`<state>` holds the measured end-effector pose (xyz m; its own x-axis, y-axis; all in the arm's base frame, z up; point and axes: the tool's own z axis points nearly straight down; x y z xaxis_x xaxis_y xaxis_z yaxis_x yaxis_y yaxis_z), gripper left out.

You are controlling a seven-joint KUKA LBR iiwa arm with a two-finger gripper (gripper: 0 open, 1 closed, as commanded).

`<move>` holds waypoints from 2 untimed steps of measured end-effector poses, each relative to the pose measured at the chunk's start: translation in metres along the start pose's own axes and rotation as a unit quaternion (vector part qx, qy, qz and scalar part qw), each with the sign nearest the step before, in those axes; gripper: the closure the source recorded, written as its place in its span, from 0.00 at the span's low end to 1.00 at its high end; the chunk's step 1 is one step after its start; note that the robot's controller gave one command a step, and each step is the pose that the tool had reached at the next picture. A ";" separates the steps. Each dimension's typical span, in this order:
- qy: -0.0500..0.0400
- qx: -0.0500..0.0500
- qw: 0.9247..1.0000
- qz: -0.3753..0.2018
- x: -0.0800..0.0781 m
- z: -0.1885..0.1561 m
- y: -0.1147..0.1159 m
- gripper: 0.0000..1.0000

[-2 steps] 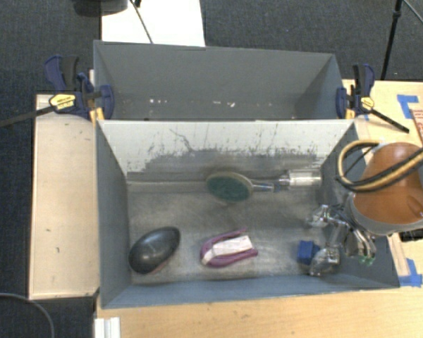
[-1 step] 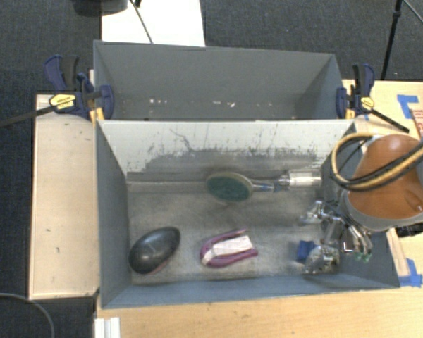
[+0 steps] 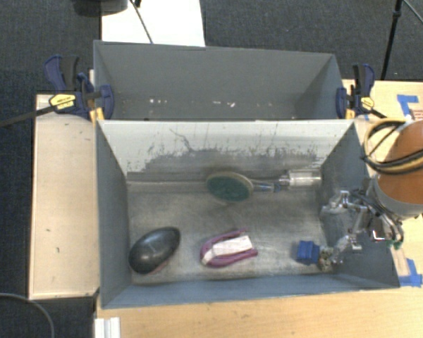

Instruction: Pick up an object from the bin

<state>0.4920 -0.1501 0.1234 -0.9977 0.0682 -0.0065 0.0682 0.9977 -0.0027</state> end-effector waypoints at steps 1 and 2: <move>-0.007 0.000 0.986 -0.168 0.009 0.050 0.025 0.00; -0.011 0.000 0.944 -0.330 0.011 0.049 0.042 0.00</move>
Offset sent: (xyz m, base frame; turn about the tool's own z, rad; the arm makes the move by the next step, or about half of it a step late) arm -0.0121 0.0249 -0.0534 -0.3380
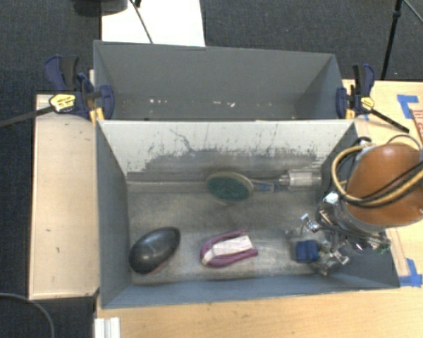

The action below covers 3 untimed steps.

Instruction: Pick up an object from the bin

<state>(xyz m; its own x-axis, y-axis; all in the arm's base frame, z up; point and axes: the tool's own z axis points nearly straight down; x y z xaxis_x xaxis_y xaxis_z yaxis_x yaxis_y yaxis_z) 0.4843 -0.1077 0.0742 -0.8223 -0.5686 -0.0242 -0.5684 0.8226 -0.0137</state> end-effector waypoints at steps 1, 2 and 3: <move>0.005 -0.003 1.000 0.001 0.003 0.001 0.001 1.00; 0.010 -0.006 1.000 0.004 0.002 -0.023 0.000 1.00; 0.009 -0.003 1.000 0.006 -0.002 -0.108 -0.002 1.00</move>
Offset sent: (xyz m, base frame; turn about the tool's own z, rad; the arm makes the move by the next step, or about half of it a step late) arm 0.0000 0.0000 0.0000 0.0000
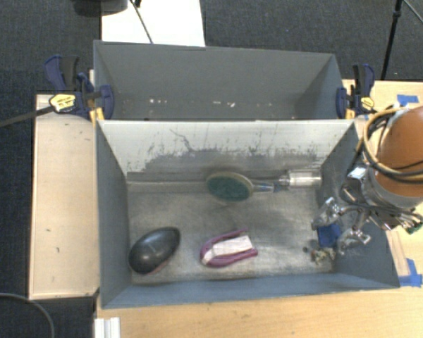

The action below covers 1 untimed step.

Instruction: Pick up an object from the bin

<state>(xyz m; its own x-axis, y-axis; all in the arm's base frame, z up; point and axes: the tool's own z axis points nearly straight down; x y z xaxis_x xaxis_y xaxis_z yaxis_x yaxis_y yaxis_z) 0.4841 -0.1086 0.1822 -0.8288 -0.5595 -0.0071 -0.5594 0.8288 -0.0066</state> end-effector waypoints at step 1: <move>0.002 -0.002 1.000 0.003 -0.001 -0.007 -0.001 1.00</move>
Offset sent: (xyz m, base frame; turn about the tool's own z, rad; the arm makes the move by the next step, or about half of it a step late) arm -0.0001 -0.0001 0.0066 0.0000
